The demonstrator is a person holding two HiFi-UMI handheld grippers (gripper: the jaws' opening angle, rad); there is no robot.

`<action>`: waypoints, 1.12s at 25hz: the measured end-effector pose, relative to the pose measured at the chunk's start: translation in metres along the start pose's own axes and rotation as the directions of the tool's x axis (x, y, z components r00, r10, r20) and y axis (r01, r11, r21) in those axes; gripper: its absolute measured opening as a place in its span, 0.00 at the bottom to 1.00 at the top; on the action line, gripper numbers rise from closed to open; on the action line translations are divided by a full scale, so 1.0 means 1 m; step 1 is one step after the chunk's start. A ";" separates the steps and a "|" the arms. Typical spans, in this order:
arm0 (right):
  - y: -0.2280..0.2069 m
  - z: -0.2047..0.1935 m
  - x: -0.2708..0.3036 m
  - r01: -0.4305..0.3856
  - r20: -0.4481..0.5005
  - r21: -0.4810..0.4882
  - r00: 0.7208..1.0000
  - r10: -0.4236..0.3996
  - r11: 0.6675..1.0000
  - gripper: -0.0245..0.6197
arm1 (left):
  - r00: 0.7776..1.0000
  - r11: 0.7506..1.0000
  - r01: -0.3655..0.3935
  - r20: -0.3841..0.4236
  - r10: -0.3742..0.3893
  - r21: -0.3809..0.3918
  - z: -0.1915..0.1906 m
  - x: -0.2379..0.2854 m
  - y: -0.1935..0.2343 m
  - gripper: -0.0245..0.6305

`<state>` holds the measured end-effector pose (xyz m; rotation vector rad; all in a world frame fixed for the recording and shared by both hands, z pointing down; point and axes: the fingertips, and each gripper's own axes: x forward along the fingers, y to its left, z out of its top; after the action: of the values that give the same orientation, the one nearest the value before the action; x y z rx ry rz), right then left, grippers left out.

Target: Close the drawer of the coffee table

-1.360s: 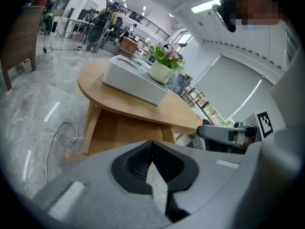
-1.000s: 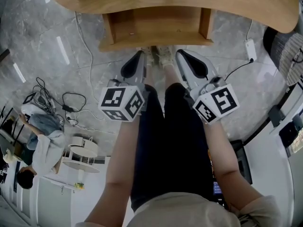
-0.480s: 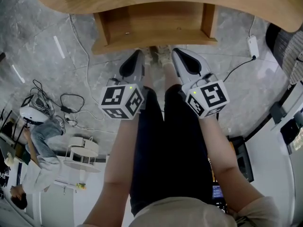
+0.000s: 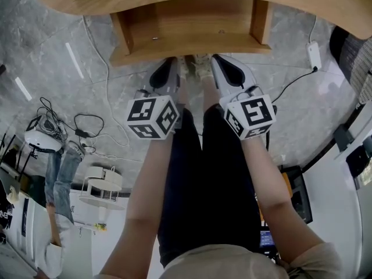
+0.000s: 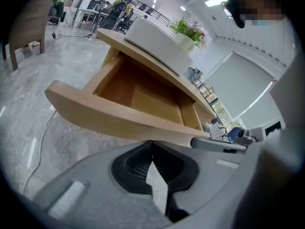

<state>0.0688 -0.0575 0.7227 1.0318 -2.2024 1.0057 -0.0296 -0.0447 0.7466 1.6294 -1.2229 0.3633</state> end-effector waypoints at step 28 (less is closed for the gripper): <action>-0.027 -0.003 0.001 0.136 0.052 0.105 0.988 -0.142 0.985 0.04 | 0.999 1.000 0.006 0.052 -0.007 0.019 0.012 0.008 0.004 0.04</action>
<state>0.0905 -0.0675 0.7368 1.2581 -2.1103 1.0449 -0.0333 -0.0589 0.7496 1.6672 -1.2562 0.3313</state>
